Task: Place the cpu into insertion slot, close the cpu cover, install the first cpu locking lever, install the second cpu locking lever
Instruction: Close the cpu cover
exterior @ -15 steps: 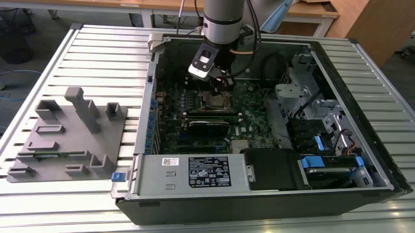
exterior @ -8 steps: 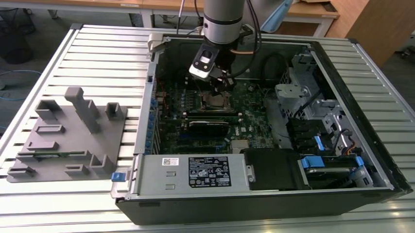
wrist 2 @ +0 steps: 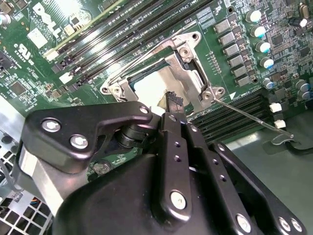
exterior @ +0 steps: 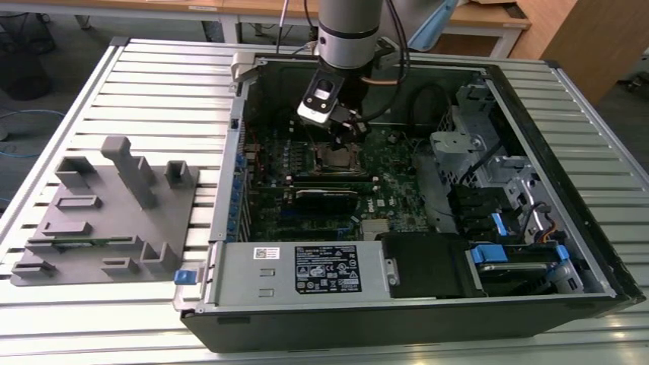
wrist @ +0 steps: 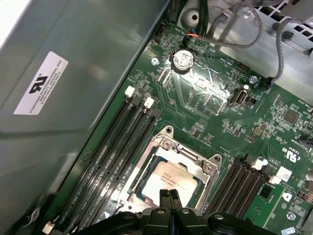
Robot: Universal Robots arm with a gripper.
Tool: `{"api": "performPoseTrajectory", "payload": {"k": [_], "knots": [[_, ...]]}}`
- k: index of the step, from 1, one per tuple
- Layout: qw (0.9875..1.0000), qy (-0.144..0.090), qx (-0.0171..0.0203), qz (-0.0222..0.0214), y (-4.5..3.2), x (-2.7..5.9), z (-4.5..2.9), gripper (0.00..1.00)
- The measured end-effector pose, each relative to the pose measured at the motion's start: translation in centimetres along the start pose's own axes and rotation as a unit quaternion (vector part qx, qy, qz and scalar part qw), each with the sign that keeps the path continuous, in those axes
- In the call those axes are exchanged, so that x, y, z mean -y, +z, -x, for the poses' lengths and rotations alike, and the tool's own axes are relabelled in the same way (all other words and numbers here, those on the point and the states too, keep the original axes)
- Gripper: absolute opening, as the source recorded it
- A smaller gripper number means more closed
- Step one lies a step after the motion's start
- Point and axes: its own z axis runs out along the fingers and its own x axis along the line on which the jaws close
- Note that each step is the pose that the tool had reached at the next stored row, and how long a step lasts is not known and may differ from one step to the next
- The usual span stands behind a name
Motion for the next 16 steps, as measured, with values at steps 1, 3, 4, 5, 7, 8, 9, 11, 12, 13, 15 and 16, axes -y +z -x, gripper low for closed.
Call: {"api": "performPoseTrajectory", "payload": {"k": [1, 3, 4, 5, 7, 8, 9, 11, 12, 13, 15, 16], "knots": [[1.0, -0.003, -0.0001, 0.0, 0.0, 0.0, 0.0, 0.11], [1.0, -0.009, -0.0004, 0.0002, 0.0, 0.0, 0.0, 0.11], [0.9999, -0.012, -0.0005, 0.0003, 0.0, 0.0, 0.0, 0.11], [0.9999, -0.014, -0.0006, 0.0003, 0.0, 0.0, 0.0, 0.11], [0.9998, -0.02, -0.0009, 0.0005, 0.0, 0.0, 0.0, 0.11], [0.9997, -0.023, -0.001, 0.0005, 0.0, 0.0, 0.0, 0.11], [0.9997, -0.026, -0.0011, 0.0006, 0.0, 0.0, 0.0, 0.11], [0.9995, -0.031, -0.0014, 0.0007, 0.0, 0.0, 0.0, 0.11], [0.9994, -0.033, -0.0015, 0.0008, 0.0, 0.0, 0.0, 0.11], [0.9994, -0.036, -0.0016, 0.0008, 0.0, 0.0, 0.0, 0.11], [0.9992, -0.04, -0.0018, 0.001, 0.0, 0.0, 0.0, 0.11], [0.9991, -0.043, -0.0019, 0.001, 0.0, 0.0, 0.0, 0.11]]}}
